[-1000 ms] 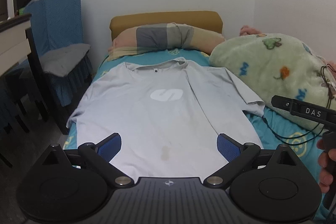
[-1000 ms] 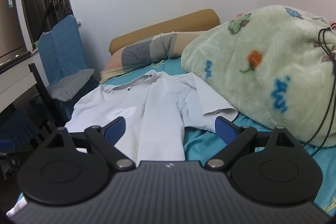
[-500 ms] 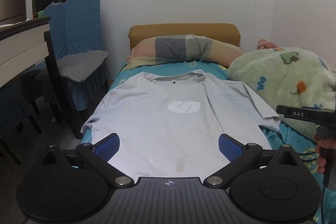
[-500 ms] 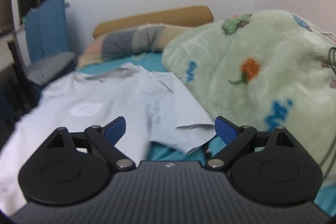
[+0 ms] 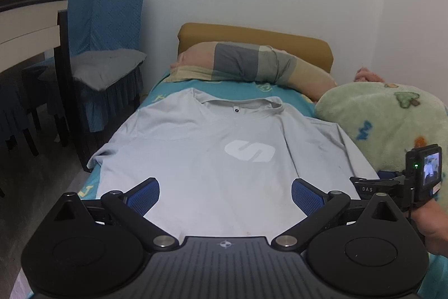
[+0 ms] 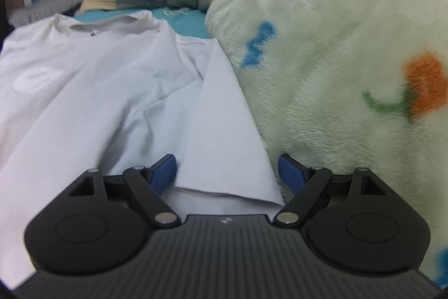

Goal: Fold clothes
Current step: 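Grasp the shirt side with the right gripper and fold it over the center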

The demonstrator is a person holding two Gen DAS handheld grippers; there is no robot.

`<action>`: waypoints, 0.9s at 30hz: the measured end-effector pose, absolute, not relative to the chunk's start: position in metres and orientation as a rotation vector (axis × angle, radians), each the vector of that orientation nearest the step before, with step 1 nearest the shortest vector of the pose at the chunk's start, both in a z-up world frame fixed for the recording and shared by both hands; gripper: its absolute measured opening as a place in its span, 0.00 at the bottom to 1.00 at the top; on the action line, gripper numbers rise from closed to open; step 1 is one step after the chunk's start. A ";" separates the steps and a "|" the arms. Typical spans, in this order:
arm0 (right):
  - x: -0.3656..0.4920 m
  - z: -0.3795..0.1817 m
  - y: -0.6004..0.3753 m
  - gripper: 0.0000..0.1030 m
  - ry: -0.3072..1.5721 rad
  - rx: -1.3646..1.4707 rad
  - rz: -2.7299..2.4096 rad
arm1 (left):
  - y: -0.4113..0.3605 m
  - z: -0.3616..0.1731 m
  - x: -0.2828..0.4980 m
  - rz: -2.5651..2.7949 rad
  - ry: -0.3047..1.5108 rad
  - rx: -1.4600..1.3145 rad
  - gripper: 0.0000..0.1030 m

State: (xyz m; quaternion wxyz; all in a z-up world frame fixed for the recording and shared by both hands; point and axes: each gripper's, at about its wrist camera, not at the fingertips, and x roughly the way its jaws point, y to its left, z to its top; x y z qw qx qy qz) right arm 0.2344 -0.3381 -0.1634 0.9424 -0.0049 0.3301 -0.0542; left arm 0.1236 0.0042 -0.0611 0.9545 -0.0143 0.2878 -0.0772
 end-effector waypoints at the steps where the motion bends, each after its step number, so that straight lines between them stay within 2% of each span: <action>1: 0.240 -0.167 -0.339 0.68 0.684 -0.014 -0.106 | 0.004 -0.062 0.126 -0.154 0.588 -0.030 0.99; 2: 0.245 -0.170 -0.339 0.51 0.695 -0.017 -0.101 | 0.003 -0.062 0.128 -0.153 0.590 -0.033 0.99; 3: 0.250 -0.173 -0.340 0.24 0.706 -0.021 -0.096 | 0.004 -0.061 0.128 -0.154 0.588 -0.036 0.99; 4: 0.256 -0.176 -0.340 0.12 0.717 -0.024 -0.091 | 0.005 -0.059 0.128 -0.154 0.584 -0.039 0.99; 5: 0.259 -0.172 -0.340 0.08 0.722 -0.024 -0.098 | 0.006 -0.057 0.126 -0.151 0.576 -0.037 0.99; 9: 0.263 -0.120 -0.338 0.08 0.639 0.022 -0.121 | 0.014 -0.045 0.119 -0.115 0.549 -0.021 0.99; 15: 0.273 -0.001 -0.296 0.07 0.476 0.017 -0.050 | 0.047 -0.022 0.119 -0.045 0.545 -0.087 0.99; 27: 0.372 -0.052 -0.094 0.07 0.579 -0.086 0.149 | 0.137 -0.023 0.124 0.138 0.589 -0.299 0.99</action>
